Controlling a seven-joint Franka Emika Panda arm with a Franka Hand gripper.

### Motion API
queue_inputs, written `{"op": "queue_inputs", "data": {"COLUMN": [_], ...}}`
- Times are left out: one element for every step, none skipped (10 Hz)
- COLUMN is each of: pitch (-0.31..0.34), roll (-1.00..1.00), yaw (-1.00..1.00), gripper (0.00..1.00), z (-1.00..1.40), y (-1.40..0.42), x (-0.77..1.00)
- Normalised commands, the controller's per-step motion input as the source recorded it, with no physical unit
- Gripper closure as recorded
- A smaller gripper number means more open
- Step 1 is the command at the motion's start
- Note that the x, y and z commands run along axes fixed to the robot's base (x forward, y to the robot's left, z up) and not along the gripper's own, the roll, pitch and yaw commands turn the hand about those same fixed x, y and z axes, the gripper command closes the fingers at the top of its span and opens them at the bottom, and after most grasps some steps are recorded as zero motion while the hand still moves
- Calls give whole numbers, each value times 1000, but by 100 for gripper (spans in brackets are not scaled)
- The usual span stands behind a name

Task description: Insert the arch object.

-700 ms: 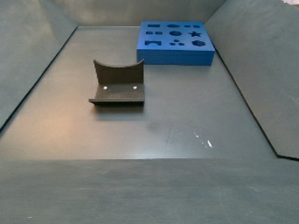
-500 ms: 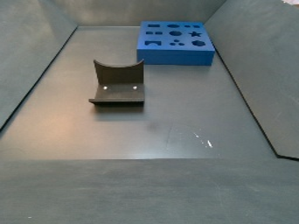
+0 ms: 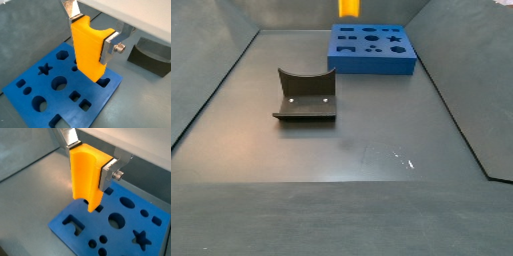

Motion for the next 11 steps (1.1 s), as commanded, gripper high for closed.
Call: {"op": "queue_inputs", "data": {"pitch": [0,40,36,31,19,0,0,23,44,54,83], "roll": [-109,-76,-91,-86,-100,-107,-100,-21,0,0,0], "yaw": [146,60,23,49,0,0,0,86,100,146,149], "gripper": [100,100,100,100,100,100,100,100,100,100,100], "z": [-626,-600,-523,-489,-340,-263,-280,-340,-386,-389,-411], "y": [249,383,500,400,183,20,0,-17,-31,-49,-60], "x": [100,83,31,54,0,14,20,140,177,154,231]}}
